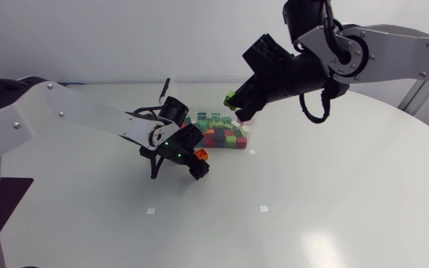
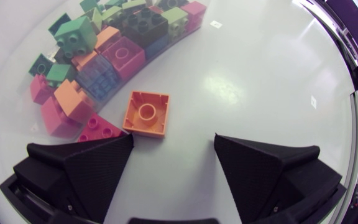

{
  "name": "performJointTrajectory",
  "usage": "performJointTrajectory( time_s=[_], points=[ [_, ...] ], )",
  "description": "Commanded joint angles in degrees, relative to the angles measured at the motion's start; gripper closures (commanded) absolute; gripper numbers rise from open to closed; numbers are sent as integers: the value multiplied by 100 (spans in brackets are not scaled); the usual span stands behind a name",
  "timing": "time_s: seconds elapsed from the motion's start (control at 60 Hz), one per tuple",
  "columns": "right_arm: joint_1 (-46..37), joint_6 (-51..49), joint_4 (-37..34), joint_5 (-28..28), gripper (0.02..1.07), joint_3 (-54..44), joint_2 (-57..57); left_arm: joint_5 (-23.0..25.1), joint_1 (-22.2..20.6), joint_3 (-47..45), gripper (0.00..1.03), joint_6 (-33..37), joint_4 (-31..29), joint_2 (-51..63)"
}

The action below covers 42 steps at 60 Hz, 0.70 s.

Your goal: Place the duplo bricks in the container

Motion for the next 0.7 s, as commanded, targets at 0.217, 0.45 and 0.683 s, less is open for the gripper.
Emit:
performJointTrajectory(
  time_s=[0.217, 0.45, 0.683],
  points=[
    [-42, 113, -1, -40, 85, 291, 73, -100, -39, 100, 12, -230, 142, 187],
    [-34, 113, -1, -49, 85, 520, 196, -109, -101, 21, 13, -230, 335, 231],
    [19, 122, -1, -76, 85, 730, 389, -74, -48, -58, 13, -221, 379, 249]
  ],
)
